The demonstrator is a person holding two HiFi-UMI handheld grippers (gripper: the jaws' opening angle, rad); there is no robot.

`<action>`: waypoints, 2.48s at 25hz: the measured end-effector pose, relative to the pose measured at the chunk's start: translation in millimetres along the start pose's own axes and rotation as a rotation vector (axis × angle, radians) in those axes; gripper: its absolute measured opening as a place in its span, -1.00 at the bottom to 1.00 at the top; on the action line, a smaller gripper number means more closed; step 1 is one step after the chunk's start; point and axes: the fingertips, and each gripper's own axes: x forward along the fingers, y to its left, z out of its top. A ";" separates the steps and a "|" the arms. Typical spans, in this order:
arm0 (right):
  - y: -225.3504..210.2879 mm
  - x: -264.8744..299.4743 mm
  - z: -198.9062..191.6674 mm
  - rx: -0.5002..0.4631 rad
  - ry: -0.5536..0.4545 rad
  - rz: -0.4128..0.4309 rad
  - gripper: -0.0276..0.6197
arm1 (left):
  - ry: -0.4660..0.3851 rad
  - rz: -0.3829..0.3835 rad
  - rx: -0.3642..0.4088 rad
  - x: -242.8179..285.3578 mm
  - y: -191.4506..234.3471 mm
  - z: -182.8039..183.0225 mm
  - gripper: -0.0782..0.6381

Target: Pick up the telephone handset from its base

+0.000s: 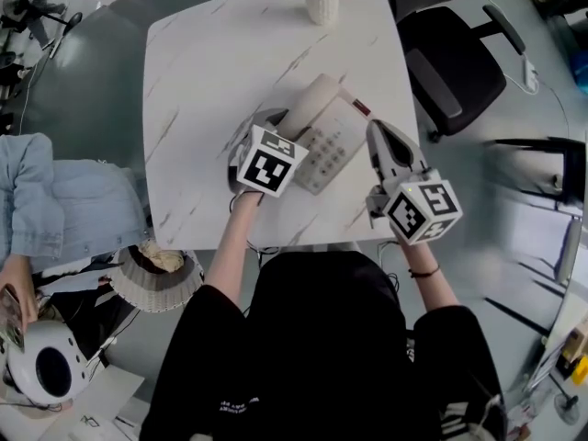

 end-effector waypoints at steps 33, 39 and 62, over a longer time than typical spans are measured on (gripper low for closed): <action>12.4 -3.1 24.7 0.010 -0.051 0.065 -0.94 | -0.320 -0.004 -0.263 -53.1 -1.7 27.0 -0.18; 15.7 -5.9 41.1 -0.019 -0.098 0.079 -0.94 | -0.409 0.040 -0.308 -82.3 -0.7 31.8 -0.18; 37.1 -18.6 84.8 -0.175 -0.186 0.117 -0.94 | -0.675 0.196 -0.447 -179.0 15.4 39.3 -0.18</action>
